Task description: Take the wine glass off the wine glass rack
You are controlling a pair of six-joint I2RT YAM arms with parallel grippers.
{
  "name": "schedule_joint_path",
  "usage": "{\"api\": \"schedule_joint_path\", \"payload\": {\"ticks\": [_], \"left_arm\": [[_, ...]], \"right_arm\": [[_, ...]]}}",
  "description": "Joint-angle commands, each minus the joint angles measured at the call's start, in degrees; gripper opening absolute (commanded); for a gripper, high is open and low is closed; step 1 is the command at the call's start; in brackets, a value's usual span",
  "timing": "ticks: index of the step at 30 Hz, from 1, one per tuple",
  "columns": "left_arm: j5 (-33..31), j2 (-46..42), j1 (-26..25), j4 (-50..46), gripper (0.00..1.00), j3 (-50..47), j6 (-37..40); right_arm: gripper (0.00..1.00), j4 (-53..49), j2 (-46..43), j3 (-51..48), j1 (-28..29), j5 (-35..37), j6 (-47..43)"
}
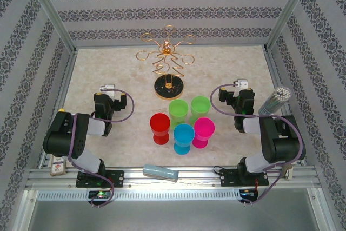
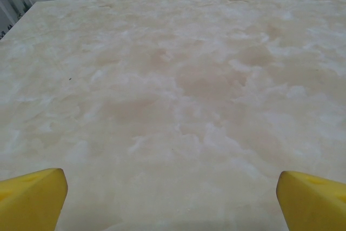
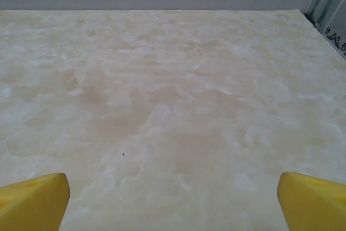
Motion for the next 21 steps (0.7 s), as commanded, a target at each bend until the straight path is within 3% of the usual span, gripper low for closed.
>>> {"api": "schedule_joint_path", "payload": {"ticks": [1, 21], "left_arm": [[-3.5, 0.3, 0.7, 3.7, 1.00, 0.2, -2.2], [-4.3, 0.3, 0.7, 4.3, 1.00, -0.1, -2.5]], "right_arm": [[0.98, 2.2, -0.3, -0.3, 0.0, -0.7, 0.1], [0.98, 2.0, -0.1, -0.1, -0.1, -0.8, 0.1]]}}
